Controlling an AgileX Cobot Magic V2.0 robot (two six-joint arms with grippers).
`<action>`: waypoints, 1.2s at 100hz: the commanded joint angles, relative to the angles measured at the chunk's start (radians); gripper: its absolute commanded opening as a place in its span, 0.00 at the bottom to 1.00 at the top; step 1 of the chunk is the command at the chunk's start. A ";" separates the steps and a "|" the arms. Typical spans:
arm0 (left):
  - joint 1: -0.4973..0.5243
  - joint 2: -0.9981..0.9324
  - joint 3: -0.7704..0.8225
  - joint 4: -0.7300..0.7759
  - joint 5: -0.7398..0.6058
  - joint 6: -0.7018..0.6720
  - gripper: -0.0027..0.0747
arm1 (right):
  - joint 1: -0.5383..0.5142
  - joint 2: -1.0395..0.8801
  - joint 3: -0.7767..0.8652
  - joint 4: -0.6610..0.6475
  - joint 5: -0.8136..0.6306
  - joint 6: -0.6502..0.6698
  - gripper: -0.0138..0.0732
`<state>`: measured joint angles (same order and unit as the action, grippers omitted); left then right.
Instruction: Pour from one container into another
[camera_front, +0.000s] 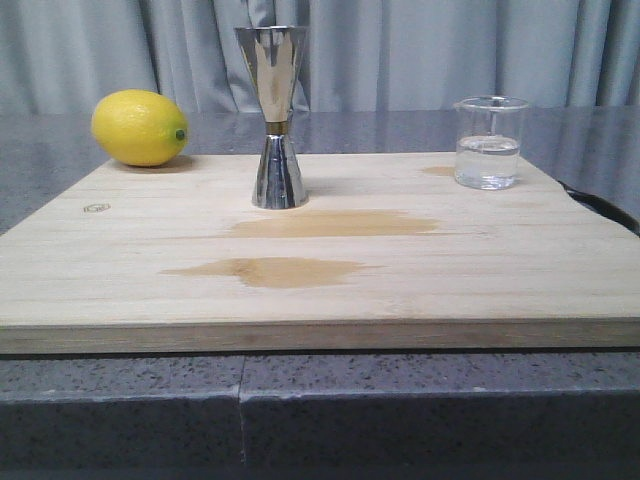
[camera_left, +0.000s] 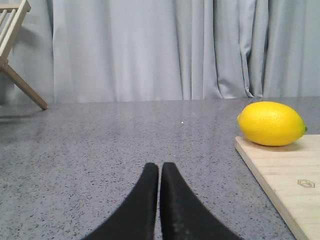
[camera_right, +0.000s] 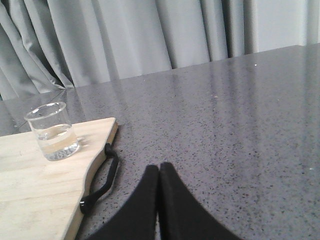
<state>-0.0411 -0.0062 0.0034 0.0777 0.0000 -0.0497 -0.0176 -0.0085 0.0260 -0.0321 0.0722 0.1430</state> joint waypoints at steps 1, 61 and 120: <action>0.001 -0.025 0.005 -0.010 -0.078 0.001 0.01 | -0.006 -0.023 0.016 -0.001 -0.083 -0.007 0.08; 0.001 -0.025 0.005 -0.010 -0.078 0.001 0.01 | -0.006 -0.023 0.016 -0.006 -0.086 -0.008 0.08; 0.001 0.015 -0.194 -0.104 -0.045 0.001 0.01 | -0.006 0.034 -0.234 -0.124 0.092 -0.008 0.08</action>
<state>-0.0411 -0.0062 -0.0861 -0.0056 -0.0134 -0.0497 -0.0176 -0.0085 -0.0943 -0.1082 0.1586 0.1430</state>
